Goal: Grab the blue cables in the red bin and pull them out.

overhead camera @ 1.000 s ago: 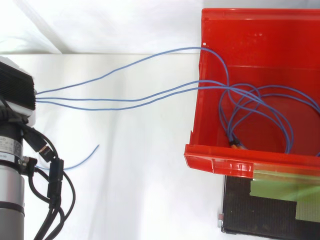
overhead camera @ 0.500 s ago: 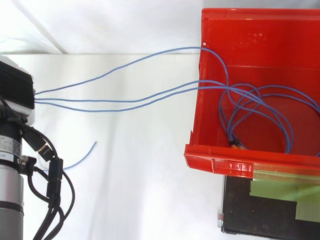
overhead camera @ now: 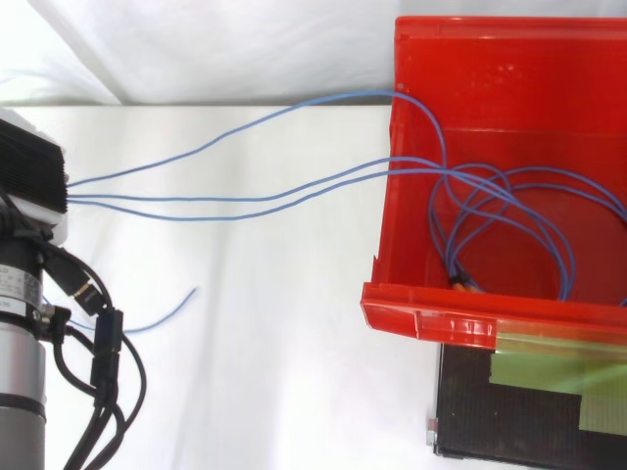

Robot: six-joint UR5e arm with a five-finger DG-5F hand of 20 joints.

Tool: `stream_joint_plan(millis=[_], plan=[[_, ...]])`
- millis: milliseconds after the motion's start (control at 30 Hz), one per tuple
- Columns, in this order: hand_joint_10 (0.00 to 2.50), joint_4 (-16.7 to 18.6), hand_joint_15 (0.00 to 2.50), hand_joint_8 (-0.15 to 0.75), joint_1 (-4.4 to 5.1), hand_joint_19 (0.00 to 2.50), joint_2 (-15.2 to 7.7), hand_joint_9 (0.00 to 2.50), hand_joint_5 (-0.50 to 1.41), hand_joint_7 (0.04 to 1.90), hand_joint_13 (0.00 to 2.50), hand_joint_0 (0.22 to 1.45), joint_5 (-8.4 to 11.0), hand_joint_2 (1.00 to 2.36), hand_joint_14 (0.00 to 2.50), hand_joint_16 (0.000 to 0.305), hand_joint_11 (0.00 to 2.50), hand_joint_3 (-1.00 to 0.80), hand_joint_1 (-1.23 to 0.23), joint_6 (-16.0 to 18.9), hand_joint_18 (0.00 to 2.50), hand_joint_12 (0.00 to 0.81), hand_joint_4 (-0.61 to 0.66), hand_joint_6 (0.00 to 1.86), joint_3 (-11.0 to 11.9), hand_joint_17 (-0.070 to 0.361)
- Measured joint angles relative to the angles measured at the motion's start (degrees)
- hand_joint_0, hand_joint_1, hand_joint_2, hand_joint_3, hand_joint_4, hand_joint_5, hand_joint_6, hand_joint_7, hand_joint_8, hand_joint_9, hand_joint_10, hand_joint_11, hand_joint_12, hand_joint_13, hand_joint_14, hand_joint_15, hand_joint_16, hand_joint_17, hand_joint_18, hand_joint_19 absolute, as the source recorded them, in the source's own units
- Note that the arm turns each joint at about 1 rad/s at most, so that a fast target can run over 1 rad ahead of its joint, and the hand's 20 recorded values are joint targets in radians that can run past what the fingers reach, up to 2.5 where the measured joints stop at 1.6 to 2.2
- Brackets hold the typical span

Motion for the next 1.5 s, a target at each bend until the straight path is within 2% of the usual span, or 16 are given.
stream_joint_plan(millis=[33,100,200,233,300,467,633,867,1133,1333,1400,1467,1500], plan=[[0.02,-0.02,1.43,0.312,0.0,0.86,0.0,0.9,0.93,0.61,1.39,0.95,0.0,1.0,0.0,0.04,1.17,-0.99,-0.93,0.0,0.72,0.347,0.22,0.42,0.0,0.09],[0.02,-0.03,1.29,0.313,0.0,0.95,0.0,0.88,0.93,0.6,1.36,0.96,0.0,1.0,0.48,0.039,1.13,-0.99,-0.92,0.0,0.81,0.338,0.21,0.43,0.0,0.089],[0.02,-0.01,1.09,0.316,0.0,1.02,0.0,0.87,0.93,0.6,1.31,0.96,0.0,1.0,0.99,0.039,1.14,-1.0,-0.92,0.0,0.86,0.33,0.22,0.43,-0.01,0.088],[0.02,0.0,1.07,0.312,0.0,1.02,0.0,0.87,0.92,0.6,1.3,0.96,0.0,1.0,1.05,0.039,1.14,-0.99,-0.92,0.0,0.87,0.332,0.21,0.44,-0.01,0.088],[0.02,0.01,0.94,0.313,0.0,1.05,0.0,0.88,0.92,0.6,1.27,0.96,0.0,1.0,1.38,0.039,1.14,-1.0,-0.92,0.0,0.9,0.327,0.22,0.44,-0.01,0.088],[0.02,0.02,0.82,0.311,0.0,1.1,-0.01,0.89,0.92,0.59,1.23,0.96,0.0,1.0,1.72,0.039,1.17,-1.0,-0.92,0.0,0.94,0.333,0.22,0.44,0.0,0.087],[0.02,-0.03,0.78,0.313,0.0,1.16,-0.01,0.93,0.92,0.59,1.18,0.96,0.0,1.0,1.91,0.038,1.2,-1.0,-0.92,-0.06,0.97,0.33,0.22,0.44,0.0,0.087],[0.01,-0.06,0.62,0.312,0.0,1.26,0.01,0.95,0.92,0.59,1.1,0.95,0.0,1.0,2.44,0.038,1.27,-1.0,-0.92,-0.08,1.09,0.324,0.22,0.45,0.03,0.086],[0.0,-0.07,0.57,0.339,0.02,1.3,0.03,0.89,0.88,0.55,1.05,0.9,0.0,1.0,2.5,0.039,1.48,-1.0,-0.94,-0.14,1.09,0.343,0.2,0.51,0.06,0.087],[0.33,-0.07,0.45,0.359,0.06,1.43,0.06,0.71,0.84,0.5,1.0,0.88,0.0,1.0,2.5,0.039,1.41,-1.0,-0.96,-0.17,1.09,0.355,0.19,0.57,0.12,0.089],[0.54,-0.07,0.43,0.366,0.07,1.46,0.09,0.65,0.82,0.48,0.99,0.87,0.0,1.0,2.5,0.04,1.36,-1.0,-0.97,-0.18,1.1,0.356,0.19,0.61,0.13,0.089],[1.11,-0.06,0.42,0.369,0.07,1.5,0.26,0.58,0.8,0.47,0.97,0.87,0.0,1.0,2.5,0.04,1.13,-1.0,-0.97,-0.18,1.11,0.363,0.19,0.64,0.14,0.09],[1.14,-0.08,0.4,0.376,0.08,1.51,0.37,0.57,0.8,0.46,0.97,0.87,0.0,1.0,2.5,0.04,1.12,-1.0,-0.97,-0.2,1.12,0.368,0.19,0.64,0.14,0.09]])
